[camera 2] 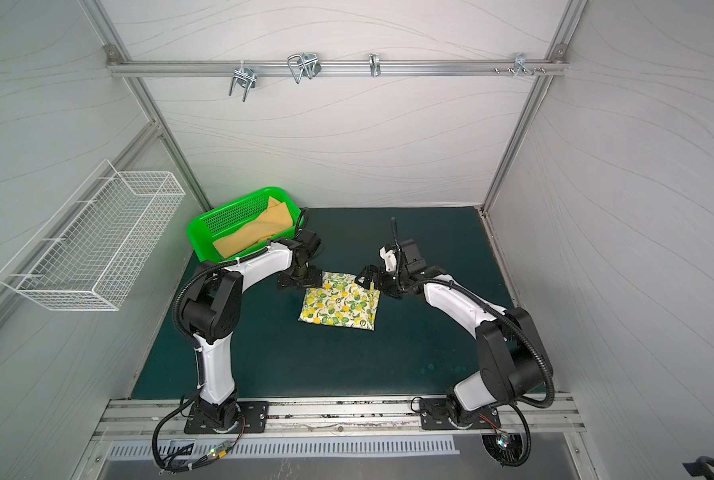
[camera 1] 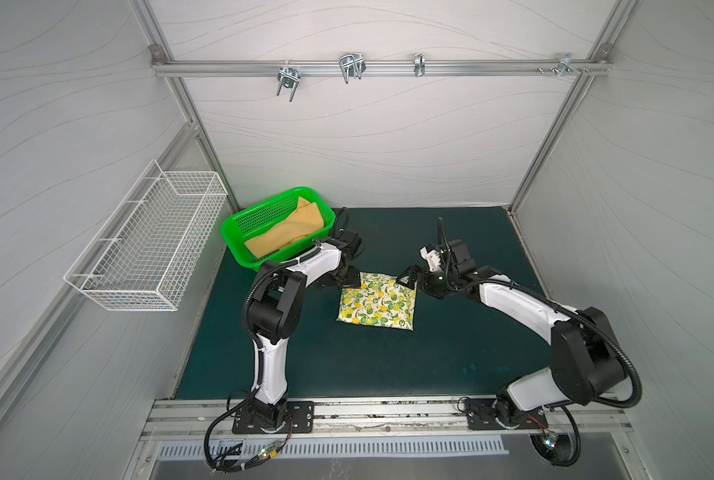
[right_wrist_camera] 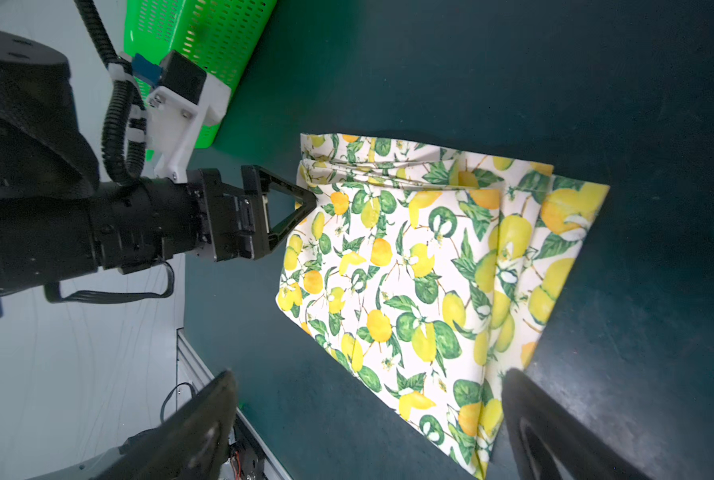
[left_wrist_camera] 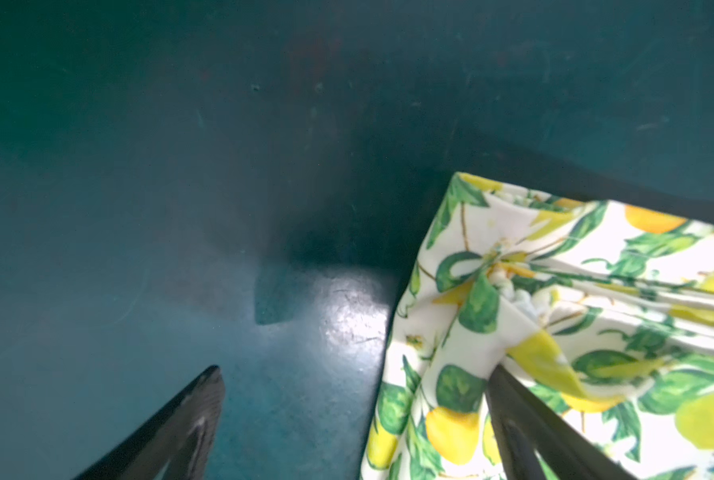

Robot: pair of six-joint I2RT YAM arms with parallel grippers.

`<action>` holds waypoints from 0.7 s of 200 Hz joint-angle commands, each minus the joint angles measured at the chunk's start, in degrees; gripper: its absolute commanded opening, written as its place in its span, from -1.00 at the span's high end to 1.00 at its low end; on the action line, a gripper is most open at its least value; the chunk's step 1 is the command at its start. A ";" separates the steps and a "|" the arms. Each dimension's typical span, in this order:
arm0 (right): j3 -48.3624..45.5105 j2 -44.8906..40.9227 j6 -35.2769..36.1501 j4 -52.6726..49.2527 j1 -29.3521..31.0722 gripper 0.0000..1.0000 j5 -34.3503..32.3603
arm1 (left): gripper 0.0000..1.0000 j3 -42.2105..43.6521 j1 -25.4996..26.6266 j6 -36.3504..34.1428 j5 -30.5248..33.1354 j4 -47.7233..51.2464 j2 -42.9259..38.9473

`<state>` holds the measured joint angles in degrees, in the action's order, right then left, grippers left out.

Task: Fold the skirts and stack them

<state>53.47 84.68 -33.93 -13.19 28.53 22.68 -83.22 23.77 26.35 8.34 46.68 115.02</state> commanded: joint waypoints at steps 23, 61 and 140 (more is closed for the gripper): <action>0.32 0.42 5.24 -10.36 4.00 -0.99 -11.58 | -0.97 -3.34 -0.12 -0.99 1.18 3.16 3.60; -2.03 1.01 4.98 -11.03 5.73 -0.99 -15.92 | -0.97 -3.79 -0.13 -1.32 0.23 3.15 5.00; -2.23 5.31 4.13 -9.06 7.50 -0.99 -16.60 | -0.97 -1.29 -0.13 -0.18 -3.88 -0.44 -7.64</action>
<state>50.96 87.99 -30.04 -22.35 35.51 6.81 -84.58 23.73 25.67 5.91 47.37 114.61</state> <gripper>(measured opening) 0.993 0.987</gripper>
